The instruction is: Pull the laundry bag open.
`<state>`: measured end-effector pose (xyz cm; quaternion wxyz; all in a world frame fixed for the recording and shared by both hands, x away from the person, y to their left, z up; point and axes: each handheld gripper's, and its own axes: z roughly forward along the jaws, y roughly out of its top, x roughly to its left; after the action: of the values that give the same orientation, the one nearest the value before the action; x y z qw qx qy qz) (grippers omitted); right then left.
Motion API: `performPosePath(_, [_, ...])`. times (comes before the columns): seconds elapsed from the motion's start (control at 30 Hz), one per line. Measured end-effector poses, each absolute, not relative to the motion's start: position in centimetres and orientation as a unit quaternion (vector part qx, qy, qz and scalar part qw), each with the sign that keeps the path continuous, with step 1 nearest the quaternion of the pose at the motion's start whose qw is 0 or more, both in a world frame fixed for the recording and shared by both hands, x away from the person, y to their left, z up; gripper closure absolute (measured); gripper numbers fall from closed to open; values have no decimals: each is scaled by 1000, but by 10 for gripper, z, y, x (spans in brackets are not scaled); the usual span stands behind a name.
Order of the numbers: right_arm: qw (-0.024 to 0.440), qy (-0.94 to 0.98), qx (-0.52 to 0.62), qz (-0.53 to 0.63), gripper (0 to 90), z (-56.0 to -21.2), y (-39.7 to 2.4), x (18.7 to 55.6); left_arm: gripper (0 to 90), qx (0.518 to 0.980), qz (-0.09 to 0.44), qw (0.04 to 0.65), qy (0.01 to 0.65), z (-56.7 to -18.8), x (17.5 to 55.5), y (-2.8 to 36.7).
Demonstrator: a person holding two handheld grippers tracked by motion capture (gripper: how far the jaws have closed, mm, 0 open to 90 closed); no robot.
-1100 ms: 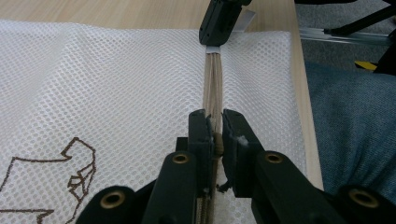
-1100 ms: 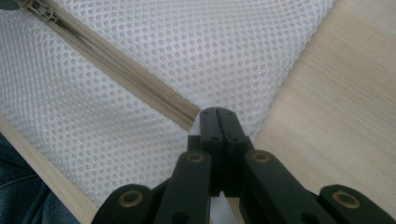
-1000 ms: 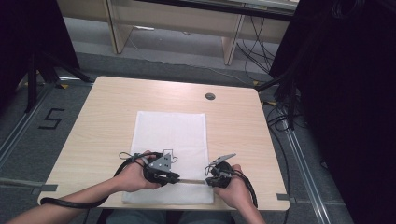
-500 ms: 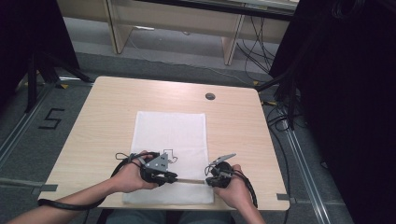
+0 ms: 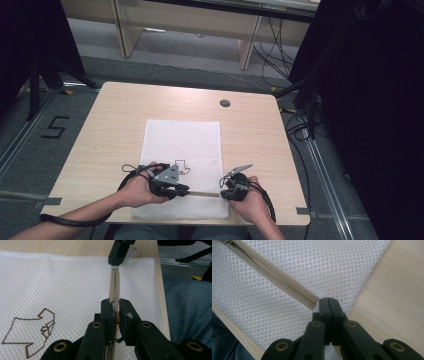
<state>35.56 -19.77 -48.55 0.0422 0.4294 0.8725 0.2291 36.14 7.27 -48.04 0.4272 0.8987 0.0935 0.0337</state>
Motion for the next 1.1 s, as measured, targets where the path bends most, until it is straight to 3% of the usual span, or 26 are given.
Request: performPosePath(1.1, [43,873,428,229,900,-486,-198,356,820,897,35,431,84,-480,359,79])
